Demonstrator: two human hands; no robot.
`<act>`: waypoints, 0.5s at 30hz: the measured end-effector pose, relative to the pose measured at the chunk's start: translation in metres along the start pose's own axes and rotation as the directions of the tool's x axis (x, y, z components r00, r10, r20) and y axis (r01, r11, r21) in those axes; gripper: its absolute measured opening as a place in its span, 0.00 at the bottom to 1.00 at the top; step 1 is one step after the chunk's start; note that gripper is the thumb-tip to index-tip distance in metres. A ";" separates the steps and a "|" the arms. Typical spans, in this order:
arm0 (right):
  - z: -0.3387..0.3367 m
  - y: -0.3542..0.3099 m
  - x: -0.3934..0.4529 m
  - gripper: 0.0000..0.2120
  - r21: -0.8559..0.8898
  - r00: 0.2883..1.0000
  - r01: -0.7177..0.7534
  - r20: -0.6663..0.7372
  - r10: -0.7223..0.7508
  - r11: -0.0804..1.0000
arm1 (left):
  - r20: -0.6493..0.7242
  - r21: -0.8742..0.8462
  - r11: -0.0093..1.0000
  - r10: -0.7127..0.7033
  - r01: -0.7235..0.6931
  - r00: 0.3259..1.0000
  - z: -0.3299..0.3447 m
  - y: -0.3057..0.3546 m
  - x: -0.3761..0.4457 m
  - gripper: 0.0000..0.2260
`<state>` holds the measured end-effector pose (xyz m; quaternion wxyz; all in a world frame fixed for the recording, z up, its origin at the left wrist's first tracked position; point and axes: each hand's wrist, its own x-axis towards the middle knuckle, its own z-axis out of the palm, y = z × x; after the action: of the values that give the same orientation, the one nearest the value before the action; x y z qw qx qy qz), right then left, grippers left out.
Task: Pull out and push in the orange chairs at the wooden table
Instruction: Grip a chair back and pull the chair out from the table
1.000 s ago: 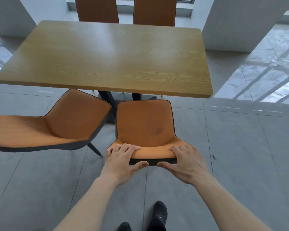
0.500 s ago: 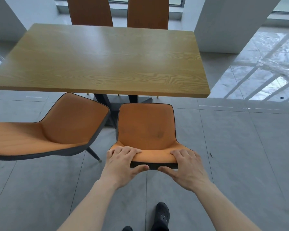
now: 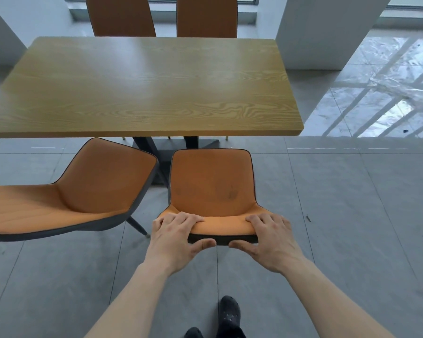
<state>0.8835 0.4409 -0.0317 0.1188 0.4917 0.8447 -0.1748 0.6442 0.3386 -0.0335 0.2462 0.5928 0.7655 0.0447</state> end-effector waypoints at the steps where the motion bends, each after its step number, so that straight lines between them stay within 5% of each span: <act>1: 0.000 0.001 0.001 0.58 -0.001 1.000 0.001 0.005 -0.001 1.000 | 0.003 0.006 1.000 0.005 -0.005 1.000 0.000 0.000 0.001 0.37; 15: -0.015 0.007 -0.002 0.56 0.006 0.999 -0.007 0.034 0.006 1.000 | 0.078 -0.010 1.000 -0.027 0.028 0.997 -0.009 0.013 0.001 0.37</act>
<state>0.8898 0.4490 -0.0185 0.1325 0.4917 0.8405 -0.1853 0.6516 0.3452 -0.0218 0.2798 0.5822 0.7630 0.0222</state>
